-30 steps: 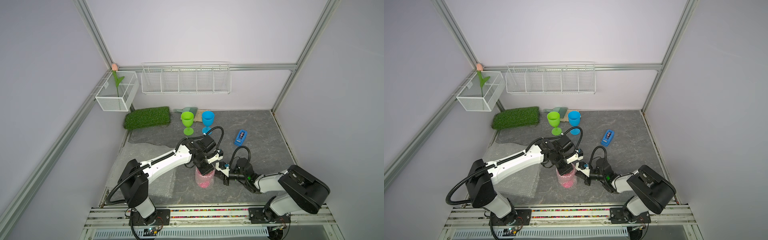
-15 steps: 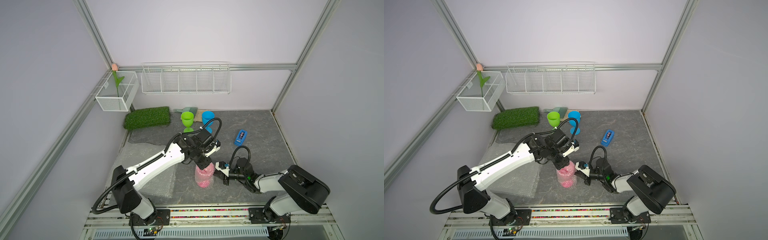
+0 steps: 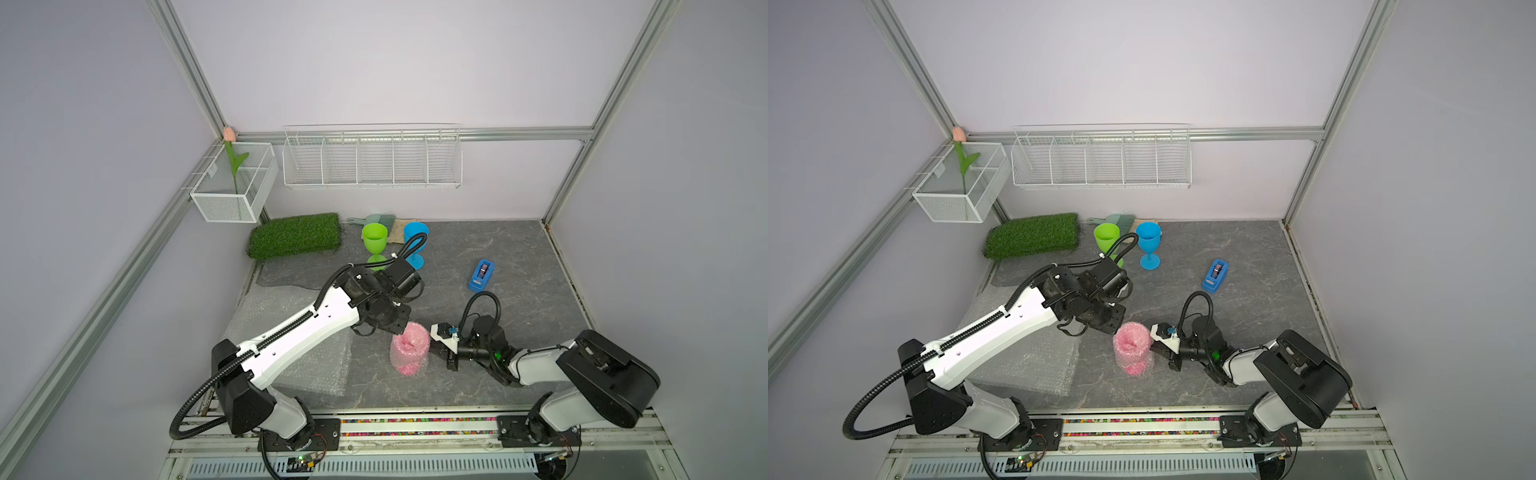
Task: Wrap wine glasses in bubble wrap
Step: Pick up the bubble wrap from the center of the board.
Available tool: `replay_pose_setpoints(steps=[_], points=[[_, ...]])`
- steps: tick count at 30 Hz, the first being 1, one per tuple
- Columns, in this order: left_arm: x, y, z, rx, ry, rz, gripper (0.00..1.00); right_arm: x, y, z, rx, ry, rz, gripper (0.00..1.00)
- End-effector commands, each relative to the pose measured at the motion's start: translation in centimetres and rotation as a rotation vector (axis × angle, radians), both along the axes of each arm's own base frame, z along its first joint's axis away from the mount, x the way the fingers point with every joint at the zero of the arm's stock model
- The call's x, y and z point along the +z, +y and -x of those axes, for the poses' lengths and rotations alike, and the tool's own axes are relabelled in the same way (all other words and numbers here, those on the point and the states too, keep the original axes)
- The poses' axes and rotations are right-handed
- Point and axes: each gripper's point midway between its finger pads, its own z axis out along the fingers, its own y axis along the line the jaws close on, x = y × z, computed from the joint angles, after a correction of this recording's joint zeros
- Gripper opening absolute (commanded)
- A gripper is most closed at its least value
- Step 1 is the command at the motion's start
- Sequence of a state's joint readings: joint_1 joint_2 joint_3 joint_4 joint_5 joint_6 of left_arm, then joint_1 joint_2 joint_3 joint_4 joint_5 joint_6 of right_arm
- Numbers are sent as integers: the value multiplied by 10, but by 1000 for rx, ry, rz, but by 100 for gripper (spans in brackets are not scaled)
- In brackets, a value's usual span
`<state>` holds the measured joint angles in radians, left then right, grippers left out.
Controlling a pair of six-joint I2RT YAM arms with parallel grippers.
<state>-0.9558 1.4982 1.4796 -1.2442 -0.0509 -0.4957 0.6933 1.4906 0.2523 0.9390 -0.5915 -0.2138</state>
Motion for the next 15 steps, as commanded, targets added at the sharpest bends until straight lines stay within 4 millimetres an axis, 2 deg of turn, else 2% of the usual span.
replay_pose_setpoints(steps=[1,8,12,13,15], points=[[-17,3,8,103,74,-1,36,-1,-2,-3,-7,-8,10,7],[-43,-3,10,89,119,-19,29,-3,-2,-4,-15,-3,21,7],[-42,0,4,87,86,-48,10,4,-3,-7,-38,-1,11,7],[-41,2,1,88,72,-52,7,8,-4,-8,-46,0,12,9],[-35,5,-7,97,40,-54,3,16,-6,-9,-54,4,39,21]])
